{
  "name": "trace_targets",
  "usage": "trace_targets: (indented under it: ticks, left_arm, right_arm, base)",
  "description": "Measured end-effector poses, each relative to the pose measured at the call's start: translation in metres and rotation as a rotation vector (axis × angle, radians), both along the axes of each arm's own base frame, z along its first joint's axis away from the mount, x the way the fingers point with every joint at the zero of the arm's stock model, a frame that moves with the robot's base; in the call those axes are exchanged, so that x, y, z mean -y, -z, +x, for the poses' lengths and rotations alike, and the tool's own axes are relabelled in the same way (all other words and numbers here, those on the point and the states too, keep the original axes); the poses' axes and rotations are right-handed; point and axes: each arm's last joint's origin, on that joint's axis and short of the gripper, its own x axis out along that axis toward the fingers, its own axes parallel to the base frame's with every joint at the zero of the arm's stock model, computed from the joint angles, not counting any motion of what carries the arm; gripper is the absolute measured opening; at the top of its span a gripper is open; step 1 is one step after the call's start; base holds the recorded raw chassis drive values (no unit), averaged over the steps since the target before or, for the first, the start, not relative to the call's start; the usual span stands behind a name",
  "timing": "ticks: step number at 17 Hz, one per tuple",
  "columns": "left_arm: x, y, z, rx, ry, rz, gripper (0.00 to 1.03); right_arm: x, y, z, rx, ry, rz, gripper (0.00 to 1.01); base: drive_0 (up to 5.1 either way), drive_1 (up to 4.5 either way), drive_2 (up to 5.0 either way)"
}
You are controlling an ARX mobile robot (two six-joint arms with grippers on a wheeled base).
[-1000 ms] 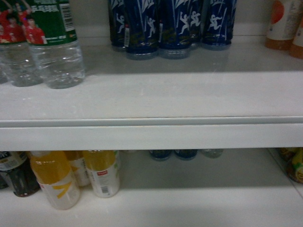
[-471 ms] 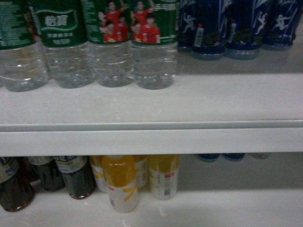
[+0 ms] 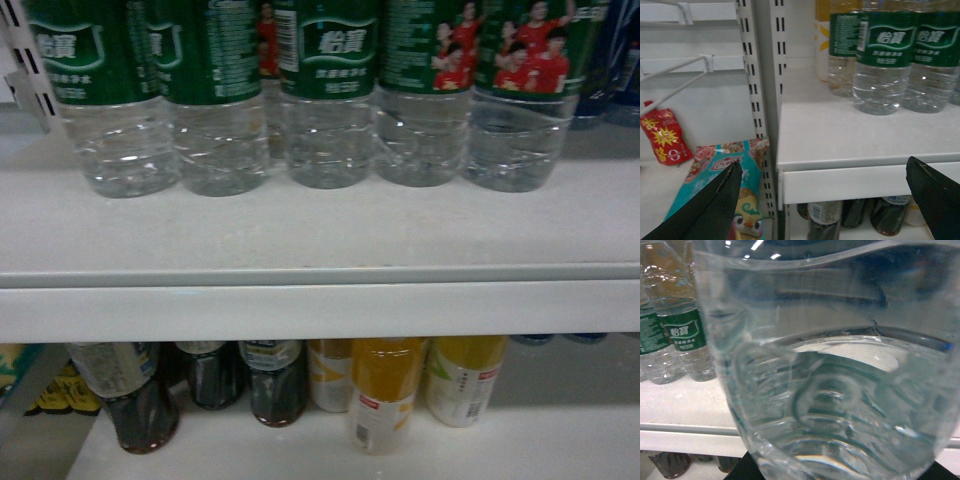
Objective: Move water from second to third shelf
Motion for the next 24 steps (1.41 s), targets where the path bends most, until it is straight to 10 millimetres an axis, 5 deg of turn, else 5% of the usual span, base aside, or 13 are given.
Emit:
trace_targets:
  ticks: [14, 24]
  left_arm:
    - [0.0, 0.0, 0.0, 0.0, 0.001, 0.0, 0.98]
    - [0.0, 0.0, 0.0, 0.0, -0.001, 0.0, 0.98]
  right_arm:
    - [0.0001, -0.0004, -0.0001, 0.005, 0.003, 0.0, 0.39]
    - [-0.0006, 0.0001, 0.0, -0.001, -0.005, 0.0, 0.39]
  base:
    - [-5.0, 2.43, 2.4]
    - [0.0, 0.0, 0.0]
